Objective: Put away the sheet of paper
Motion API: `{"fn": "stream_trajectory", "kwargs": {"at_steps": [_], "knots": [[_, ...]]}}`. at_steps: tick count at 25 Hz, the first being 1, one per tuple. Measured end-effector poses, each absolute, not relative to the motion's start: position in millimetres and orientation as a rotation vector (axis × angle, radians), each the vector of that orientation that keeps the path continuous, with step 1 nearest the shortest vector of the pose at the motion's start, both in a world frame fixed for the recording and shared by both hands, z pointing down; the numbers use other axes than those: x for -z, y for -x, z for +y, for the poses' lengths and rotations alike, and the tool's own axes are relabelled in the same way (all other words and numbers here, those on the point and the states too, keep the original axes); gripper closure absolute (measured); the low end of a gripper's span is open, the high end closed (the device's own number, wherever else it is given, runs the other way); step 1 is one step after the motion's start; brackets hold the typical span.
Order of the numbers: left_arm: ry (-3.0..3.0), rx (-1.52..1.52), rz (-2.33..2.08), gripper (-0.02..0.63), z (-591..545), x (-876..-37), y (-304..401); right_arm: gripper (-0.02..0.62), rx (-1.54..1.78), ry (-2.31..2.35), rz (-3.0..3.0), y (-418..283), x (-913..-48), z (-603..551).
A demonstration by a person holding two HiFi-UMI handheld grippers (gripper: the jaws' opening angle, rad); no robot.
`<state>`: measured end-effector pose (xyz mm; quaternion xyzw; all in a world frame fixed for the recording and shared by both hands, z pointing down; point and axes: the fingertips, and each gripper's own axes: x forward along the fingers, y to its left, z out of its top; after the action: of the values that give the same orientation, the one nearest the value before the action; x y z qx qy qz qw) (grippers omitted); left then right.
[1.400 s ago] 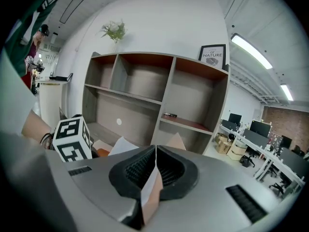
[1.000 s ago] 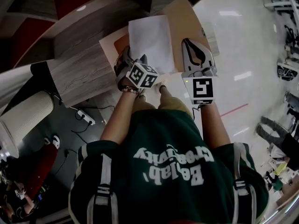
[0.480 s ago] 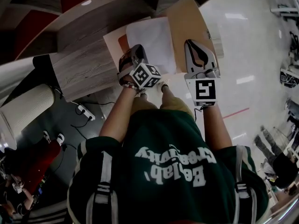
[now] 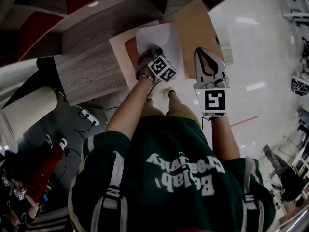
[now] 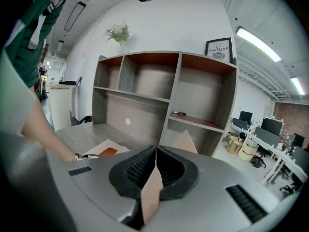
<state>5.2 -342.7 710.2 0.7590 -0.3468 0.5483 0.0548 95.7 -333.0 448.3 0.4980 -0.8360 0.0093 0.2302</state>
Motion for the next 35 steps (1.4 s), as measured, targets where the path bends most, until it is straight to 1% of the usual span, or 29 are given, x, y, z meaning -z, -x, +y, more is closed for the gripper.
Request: {"fn": "stream_trajectory", "kwargs": {"at_steps": [7,12,20,24,26,30,35], "knots": [[-2.237,-1.446,-0.923,0.588,-321.0,-720.6,-25.9,0.56,-0.05,-1.368,-2.29,-99.0,-452.8,-336.0],[-2.219,-1.289,-0.911,0.588,-323.4,-721.0,-30.7,0.56,-0.045,-1.337,-2.288,-91.3,-461.2,-337.7],[-2.183,-1.368,-1.034,0.588,-331.0,-712.4,-13.1,0.56,-0.04,-1.309,-2.296,-94.2,-460.2,-342.3],[-2.257,-1.381,-1.405,0.588,-367.1,-668.1,19.7,0.56,-0.037,-1.294,-2.313,-89.4,-459.3,-343.9],[-2.233,-1.395,-1.547,0.588,-384.4,-660.5,40.2,0.56,-0.041,-1.285,-2.318,-85.2,-461.0,-343.8],[-2.137,-1.462,-1.5,0.588,-393.2,-694.0,58.7,0.56,-0.04,-1.255,-2.329,-74.8,-464.5,-343.2],[-2.036,-1.581,-1.379,0.588,-388.2,-721.0,49.7,0.56,-0.035,-1.228,-2.342,-71.8,-463.5,-341.4]]}}
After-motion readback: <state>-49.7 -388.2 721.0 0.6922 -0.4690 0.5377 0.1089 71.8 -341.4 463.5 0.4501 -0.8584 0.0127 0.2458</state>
